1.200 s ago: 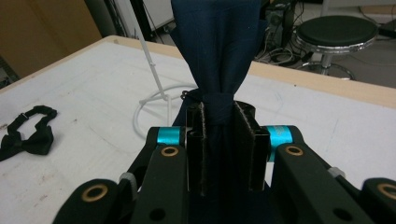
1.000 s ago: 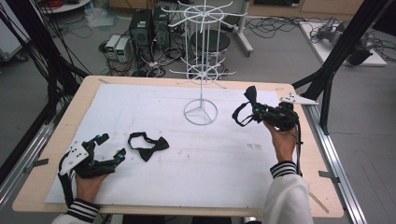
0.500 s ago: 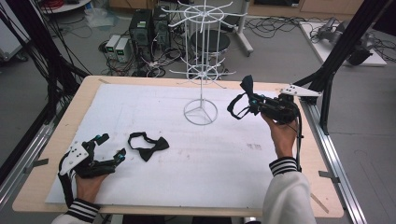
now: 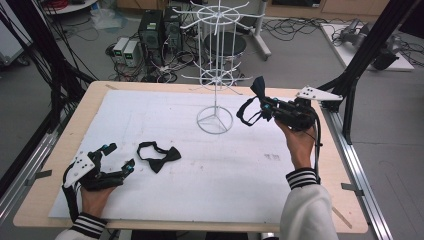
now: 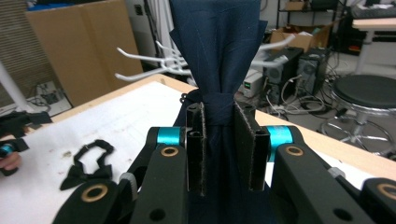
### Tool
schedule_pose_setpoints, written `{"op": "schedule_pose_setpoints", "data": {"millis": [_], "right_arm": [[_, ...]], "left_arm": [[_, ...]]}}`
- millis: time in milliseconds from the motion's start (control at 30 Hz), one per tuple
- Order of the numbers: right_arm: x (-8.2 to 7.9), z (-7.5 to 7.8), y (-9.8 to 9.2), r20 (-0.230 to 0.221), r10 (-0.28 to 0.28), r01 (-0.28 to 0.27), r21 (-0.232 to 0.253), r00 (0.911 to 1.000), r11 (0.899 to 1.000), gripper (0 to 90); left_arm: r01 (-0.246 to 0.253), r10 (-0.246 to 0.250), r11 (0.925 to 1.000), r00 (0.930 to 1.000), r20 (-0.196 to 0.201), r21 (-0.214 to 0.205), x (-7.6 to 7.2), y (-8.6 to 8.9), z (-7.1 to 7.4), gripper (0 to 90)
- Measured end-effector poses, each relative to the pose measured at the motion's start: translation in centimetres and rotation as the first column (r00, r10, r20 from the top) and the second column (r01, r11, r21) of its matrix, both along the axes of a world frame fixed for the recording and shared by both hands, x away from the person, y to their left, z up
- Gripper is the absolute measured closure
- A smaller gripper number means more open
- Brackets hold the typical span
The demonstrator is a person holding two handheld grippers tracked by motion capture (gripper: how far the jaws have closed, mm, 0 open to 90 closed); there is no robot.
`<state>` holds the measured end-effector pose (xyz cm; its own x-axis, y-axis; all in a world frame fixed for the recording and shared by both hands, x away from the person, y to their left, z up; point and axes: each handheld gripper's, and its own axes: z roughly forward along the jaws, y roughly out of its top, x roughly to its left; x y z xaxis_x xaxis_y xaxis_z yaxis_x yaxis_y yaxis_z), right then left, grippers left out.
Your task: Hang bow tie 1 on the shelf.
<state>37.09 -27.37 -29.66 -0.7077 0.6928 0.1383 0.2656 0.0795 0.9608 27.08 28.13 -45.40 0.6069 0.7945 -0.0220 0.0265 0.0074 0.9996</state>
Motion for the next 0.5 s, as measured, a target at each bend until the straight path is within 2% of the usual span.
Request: {"op": "schedule_pose_setpoints", "data": {"millis": [133,500], "right_arm": [[0.0,0.8,0.9,0.027,0.024,-0.024,0.006,0.9994,1.0,75.9],[0.6,1.6,2.4,0.042,0.047,-0.047,0.009,0.998,0.999,75.9]], "left_arm": [[0.0,0.0,1.0,1.0,0.0,0.0,0.0,0.0,0.0,11.4],[0.002,-0.002,1.0,1.0,0.0,0.001,0.0,0.0,0.0,11.4]]}}
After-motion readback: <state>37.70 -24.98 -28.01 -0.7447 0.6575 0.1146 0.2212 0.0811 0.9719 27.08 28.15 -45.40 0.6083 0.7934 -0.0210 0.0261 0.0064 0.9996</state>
